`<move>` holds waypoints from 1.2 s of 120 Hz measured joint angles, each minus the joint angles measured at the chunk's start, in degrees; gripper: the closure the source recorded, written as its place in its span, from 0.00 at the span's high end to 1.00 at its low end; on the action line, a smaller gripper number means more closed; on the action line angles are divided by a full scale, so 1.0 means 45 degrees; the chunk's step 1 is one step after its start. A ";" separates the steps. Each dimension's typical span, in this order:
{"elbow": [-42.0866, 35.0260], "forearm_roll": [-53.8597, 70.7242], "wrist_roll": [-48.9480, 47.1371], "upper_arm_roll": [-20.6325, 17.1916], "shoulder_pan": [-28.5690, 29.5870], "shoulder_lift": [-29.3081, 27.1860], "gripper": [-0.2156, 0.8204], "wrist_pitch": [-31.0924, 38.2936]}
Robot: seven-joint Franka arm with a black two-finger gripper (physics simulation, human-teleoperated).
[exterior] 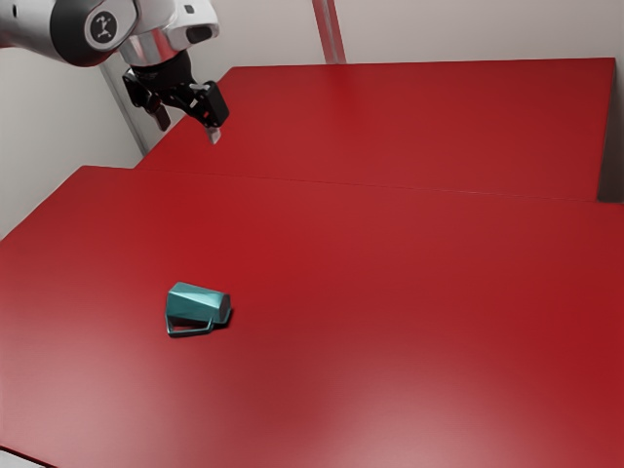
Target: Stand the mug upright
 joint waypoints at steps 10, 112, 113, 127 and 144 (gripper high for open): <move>-0.0066 0.0001 -0.0063 0.0150 0.0052 -0.0003 0.79 0.0072; -0.3510 -0.4918 -0.0181 0.0214 0.6663 0.1862 0.79 0.1190; -0.3514 -0.4980 -0.0157 0.0214 0.6720 0.1924 0.79 0.1176; -0.3551 -0.5772 0.0141 0.0219 0.7490 0.2528 0.79 0.0804; -0.3555 -0.6436 0.0474 0.0235 0.7717 0.3206 0.79 0.0272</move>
